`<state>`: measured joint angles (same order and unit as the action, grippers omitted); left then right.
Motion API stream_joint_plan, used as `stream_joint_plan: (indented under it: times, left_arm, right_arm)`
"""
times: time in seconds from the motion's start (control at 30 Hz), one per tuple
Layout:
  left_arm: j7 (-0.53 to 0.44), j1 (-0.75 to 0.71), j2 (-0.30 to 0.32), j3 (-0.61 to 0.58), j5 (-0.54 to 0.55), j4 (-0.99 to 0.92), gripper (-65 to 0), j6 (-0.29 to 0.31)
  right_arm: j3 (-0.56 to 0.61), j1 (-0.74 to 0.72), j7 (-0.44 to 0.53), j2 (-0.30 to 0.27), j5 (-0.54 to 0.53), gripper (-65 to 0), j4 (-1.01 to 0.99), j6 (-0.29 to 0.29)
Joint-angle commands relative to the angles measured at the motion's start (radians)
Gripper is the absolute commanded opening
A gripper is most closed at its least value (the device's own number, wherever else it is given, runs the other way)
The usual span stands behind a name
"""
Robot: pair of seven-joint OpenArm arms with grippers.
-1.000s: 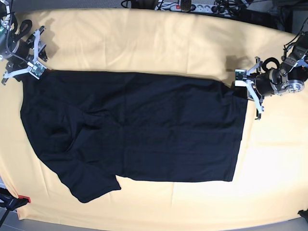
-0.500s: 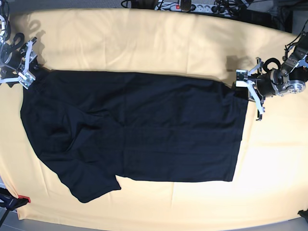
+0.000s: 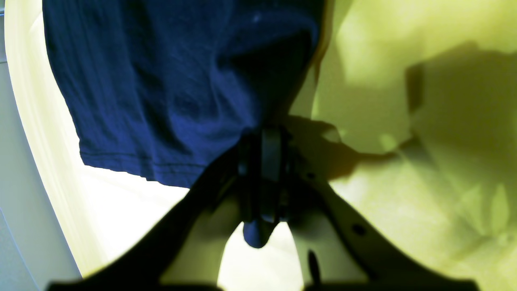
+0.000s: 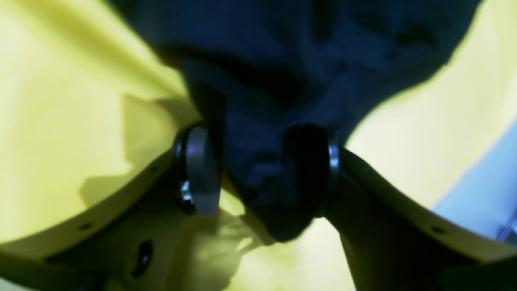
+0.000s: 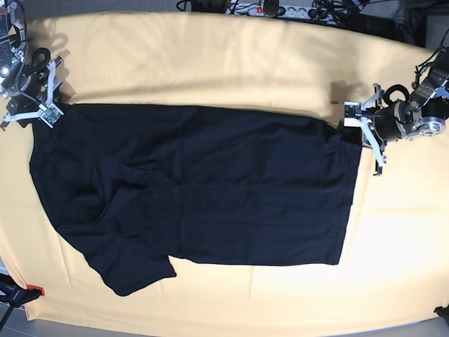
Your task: Fold the T-shirt properly
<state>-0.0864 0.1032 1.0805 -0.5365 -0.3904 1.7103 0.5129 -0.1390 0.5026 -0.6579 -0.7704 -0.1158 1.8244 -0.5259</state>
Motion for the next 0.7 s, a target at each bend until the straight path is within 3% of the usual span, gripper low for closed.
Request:
stream_joint_plan:
  times: [0.0,0.27,0.4,0.53,0.6,0.67]
  left_arm:
    - [-0.011,0.017,0.031,0.011,0.006,0.011,-65.0,-0.008]
    - [-0.012,0.028,0.070,0.011,0.006,0.011,-65.0,-0.013]
    - [-0.011,0.028,0.072,0.011,0.006,0.011,-65.0,-0.013]
    - [-0.016,0.028,0.069,0.011,0.006,0.011,-65.0,-0.013]
    - [-0.019,0.028,0.069,0.011,0.006,0.011,-65.0,-0.013]
    - [-0.018,0.028,0.070,0.011,0.006,0.011,-65.0,-0.013]
  right_arm:
    - [-0.011,-0.002,-0.016,-0.022,0.019,-32.5,0.003,0.001]
    - [-0.011,-0.002,-0.027,-0.022,0.071,-32.5,-0.039,0.076]
    - [-0.011,-0.005,-0.027,-0.022,0.072,-32.5,-0.063,0.145]
    - [-0.011,-0.004,-0.026,-0.022,0.064,-32.6,-0.067,0.135]
    - [-0.011,-0.005,-0.026,-0.023,0.065,-38.2,-0.067,0.140]
    - [-0.011,-0.005,-0.027,-0.023,0.069,-50.1,-0.067,0.145]
